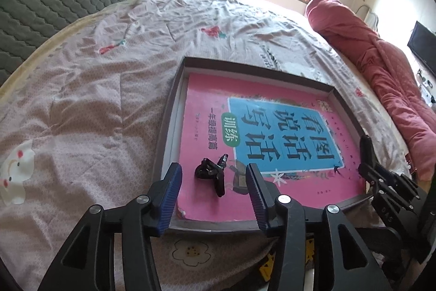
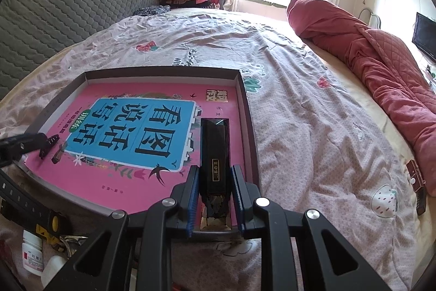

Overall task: Organize rigid objects
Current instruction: 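Open the left tool to drop the clip onto the book while the right tool releases the lipstick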

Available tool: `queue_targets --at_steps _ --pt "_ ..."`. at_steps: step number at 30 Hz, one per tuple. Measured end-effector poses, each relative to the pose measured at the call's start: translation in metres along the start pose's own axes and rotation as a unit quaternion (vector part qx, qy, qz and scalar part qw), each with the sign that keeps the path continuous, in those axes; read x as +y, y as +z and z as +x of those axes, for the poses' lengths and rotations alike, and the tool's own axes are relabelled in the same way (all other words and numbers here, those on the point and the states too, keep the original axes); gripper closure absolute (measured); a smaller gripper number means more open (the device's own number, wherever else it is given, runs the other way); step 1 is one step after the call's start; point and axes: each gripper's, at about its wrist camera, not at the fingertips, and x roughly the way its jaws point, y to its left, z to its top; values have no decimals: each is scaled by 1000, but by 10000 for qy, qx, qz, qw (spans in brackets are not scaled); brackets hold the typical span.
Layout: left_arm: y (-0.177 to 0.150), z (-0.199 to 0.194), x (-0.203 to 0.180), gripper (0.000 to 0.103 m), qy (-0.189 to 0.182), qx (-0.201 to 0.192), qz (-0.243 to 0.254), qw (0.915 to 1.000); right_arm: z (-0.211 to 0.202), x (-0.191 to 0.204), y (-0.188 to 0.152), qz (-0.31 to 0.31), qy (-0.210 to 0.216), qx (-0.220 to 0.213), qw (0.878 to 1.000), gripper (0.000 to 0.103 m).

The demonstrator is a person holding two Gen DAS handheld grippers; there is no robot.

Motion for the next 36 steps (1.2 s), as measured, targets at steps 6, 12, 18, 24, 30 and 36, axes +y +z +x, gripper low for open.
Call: queue_targets --at_steps 6,12,18,24,30,36 --pt "0 -13 5 51 -80 -135 -38 9999 -3 -3 -2 20 81 6 10000 80" --pt "-4 -16 5 50 -55 -110 3 9999 -6 -4 -3 11 131 -26 9999 80" --pt "-5 -19 7 49 -35 -141 11 9999 -9 -6 -5 65 204 -76 9997 80" --pt "-5 -26 9 46 -55 -180 -9 9998 -12 -7 -6 44 202 -139 9997 80" --pt "-6 -31 9 46 -46 -206 24 9998 -17 -8 -7 84 209 -231 9995 75" --pt "-6 -37 10 45 -5 -245 37 9997 -28 -13 -6 177 264 -469 9984 66"
